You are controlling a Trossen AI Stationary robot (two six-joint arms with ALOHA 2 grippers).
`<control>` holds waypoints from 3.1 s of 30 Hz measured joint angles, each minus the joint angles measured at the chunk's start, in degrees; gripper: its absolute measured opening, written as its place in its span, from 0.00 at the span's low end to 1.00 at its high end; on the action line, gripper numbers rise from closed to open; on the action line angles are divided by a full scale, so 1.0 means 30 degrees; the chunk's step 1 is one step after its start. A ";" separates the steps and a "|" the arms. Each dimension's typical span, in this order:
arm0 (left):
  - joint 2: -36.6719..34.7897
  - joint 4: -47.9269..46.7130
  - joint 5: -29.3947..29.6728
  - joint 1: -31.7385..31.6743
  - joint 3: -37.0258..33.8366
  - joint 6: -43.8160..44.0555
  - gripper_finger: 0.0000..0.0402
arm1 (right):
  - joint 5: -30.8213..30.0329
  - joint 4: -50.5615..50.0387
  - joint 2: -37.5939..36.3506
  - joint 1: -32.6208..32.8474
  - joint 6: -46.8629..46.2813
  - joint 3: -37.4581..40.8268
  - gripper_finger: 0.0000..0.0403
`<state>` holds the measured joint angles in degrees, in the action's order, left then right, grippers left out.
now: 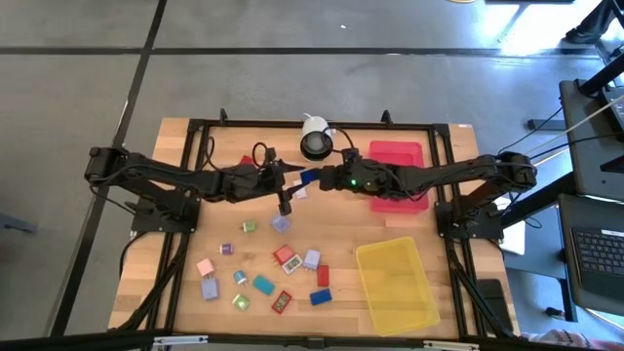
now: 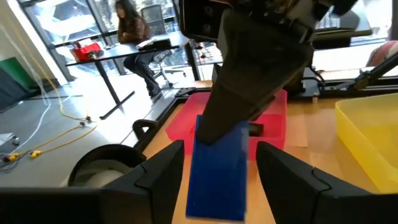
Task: Pick & Place Office items
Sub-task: Put the top blue digital timer into the pink bin, then put the white digital timer into the pink bin
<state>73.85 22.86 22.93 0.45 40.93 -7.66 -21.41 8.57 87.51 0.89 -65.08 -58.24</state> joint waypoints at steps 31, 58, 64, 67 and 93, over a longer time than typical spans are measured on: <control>0.1507 -0.3452 0.0593 -0.2903 -0.0015 1.1728 0.57 | 0.1235 -2.0234 -0.6030 -0.4191 -0.0271 0.2766 0.18; 0.2438 -0.7226 -0.1229 -0.3583 -0.0015 1.3877 0.65 | 0.1671 -1.6709 -0.5858 -0.6055 -0.0452 0.6144 0.53; 0.2438 -0.9105 -0.1729 -0.4215 -0.0015 1.5121 0.69 | 0.3406 -1.6731 -0.5866 -0.6245 0.0019 0.4697 0.62; 0.2438 -0.9127 -0.2708 -0.4391 -0.0015 1.5127 0.69 | 0.3646 -1.6705 -0.5866 -0.6162 0.0786 0.3343 0.63; 0.7178 -0.5998 -0.8173 -0.5399 0.0906 -0.3229 0.69 | 0.2499 -1.0428 -0.5880 -0.5509 0.4692 0.0029 0.58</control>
<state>95.39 4.86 -1.58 -15.75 43.64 -17.35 -13.91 -22.72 69.87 -15.64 -51.00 -58.15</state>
